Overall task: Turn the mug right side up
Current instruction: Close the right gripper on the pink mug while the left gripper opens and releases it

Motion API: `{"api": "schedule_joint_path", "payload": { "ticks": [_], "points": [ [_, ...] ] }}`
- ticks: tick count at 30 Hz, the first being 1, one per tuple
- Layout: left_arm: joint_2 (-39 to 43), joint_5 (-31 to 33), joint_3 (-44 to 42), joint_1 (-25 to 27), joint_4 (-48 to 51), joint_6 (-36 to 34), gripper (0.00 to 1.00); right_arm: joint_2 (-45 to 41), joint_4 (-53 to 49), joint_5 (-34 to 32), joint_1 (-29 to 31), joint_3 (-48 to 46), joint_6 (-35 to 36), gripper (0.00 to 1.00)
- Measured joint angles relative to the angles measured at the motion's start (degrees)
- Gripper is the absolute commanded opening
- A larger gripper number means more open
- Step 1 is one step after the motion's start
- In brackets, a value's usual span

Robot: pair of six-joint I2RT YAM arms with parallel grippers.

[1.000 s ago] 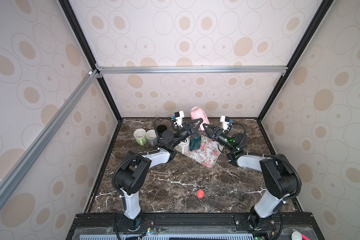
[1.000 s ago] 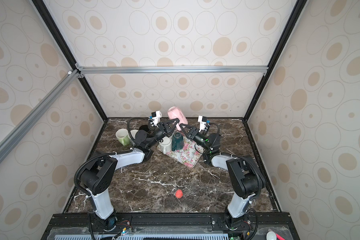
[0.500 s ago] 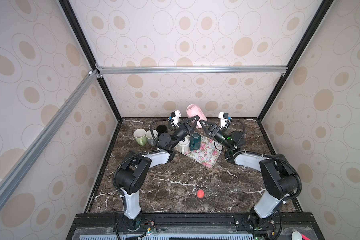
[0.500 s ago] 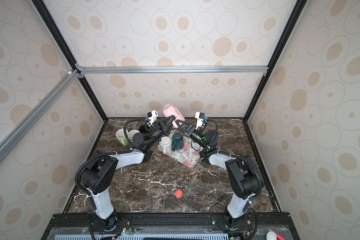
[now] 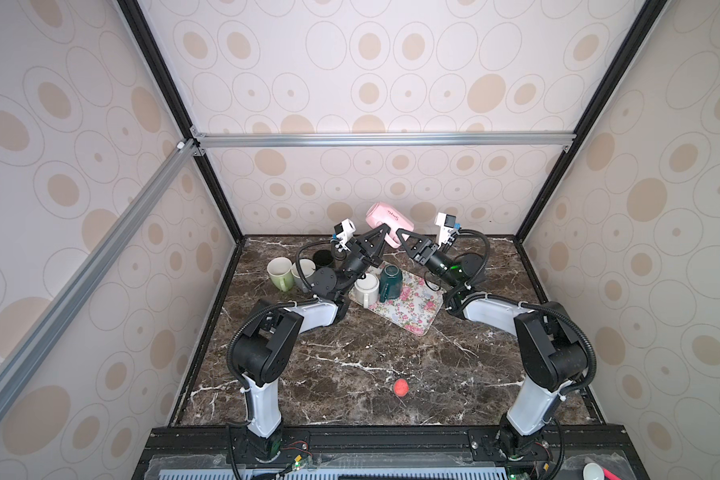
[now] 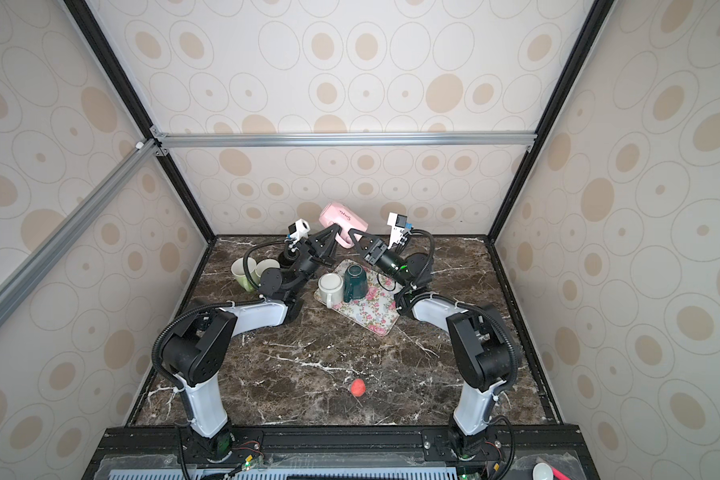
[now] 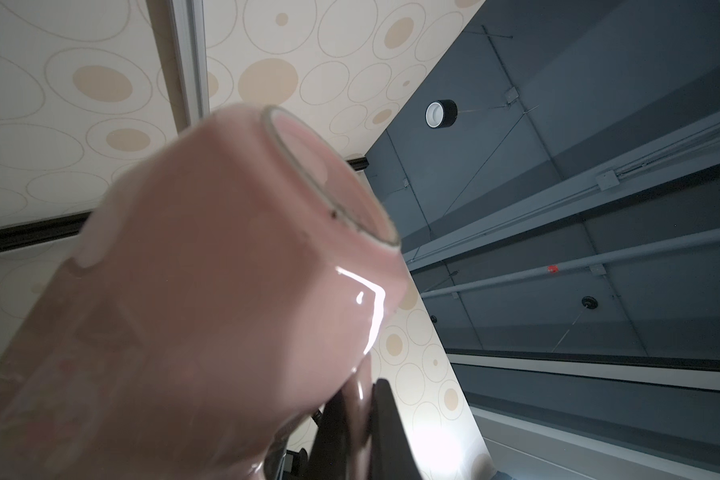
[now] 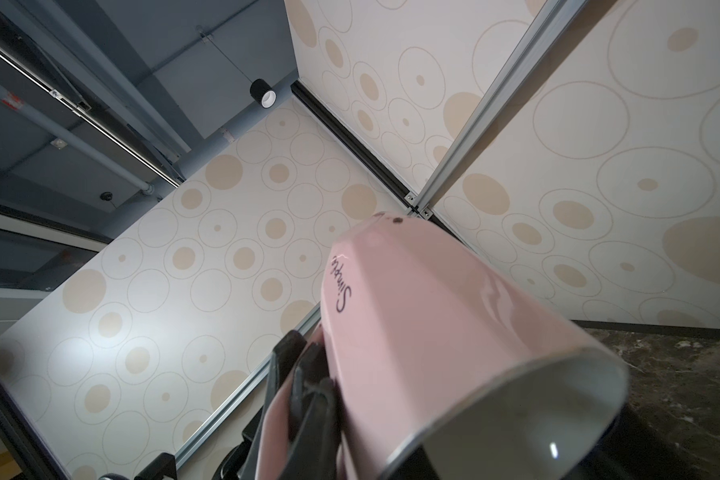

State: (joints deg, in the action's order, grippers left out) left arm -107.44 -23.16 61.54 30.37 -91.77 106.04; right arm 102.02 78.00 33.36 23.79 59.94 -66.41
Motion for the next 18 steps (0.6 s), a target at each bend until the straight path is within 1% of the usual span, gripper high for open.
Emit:
{"api": "schedule_joint_path", "payload": {
  "ticks": [3, 7, 9, 10, 11, 12, 13, 18],
  "points": [
    [-0.35, 0.37, 0.11, -0.02, -0.09, 1.14, 0.00, 0.35, 0.35, -0.17, 0.00, 0.09, -0.22, 0.00],
    [-1.14, 0.70, 0.61, -0.28, -0.11, 2.34, 0.00, 1.31, 0.72, -0.63, 0.00, 0.59, -0.98, 0.00],
    [-1.33, 0.81, 0.70, -0.33, -0.11, 2.73, 0.22, 1.57, 0.85, -1.05, 0.00, 0.59, -1.27, 0.00],
    [-1.55, 0.68, 0.76, -0.37, -0.02, 2.14, 0.40, 1.70, 1.16, -1.16, 0.02, 0.61, -1.18, 0.00],
    [-1.81, -0.59, 0.94, -0.17, 0.17, 1.90, 0.61, 1.70, 0.63, -1.53, 0.42, 0.87, -0.96, 0.00],
    [-2.14, -0.61, 0.98, 0.20, -0.15, 1.68, 0.97, 1.75, -0.46, -2.49, 0.81, 0.92, -1.01, 0.00],
    [-2.32, -0.81, 0.98, 0.28, -0.22, 1.62, 0.98, 2.01, -1.46, -3.19, 0.74, 0.79, -1.03, 0.00],
    [-3.30, -1.09, 0.90, -0.44, -0.11, 1.55, 0.98, 2.47, -3.93, -7.10, 0.35, -2.03, -0.20, 0.00]
  ]
}}
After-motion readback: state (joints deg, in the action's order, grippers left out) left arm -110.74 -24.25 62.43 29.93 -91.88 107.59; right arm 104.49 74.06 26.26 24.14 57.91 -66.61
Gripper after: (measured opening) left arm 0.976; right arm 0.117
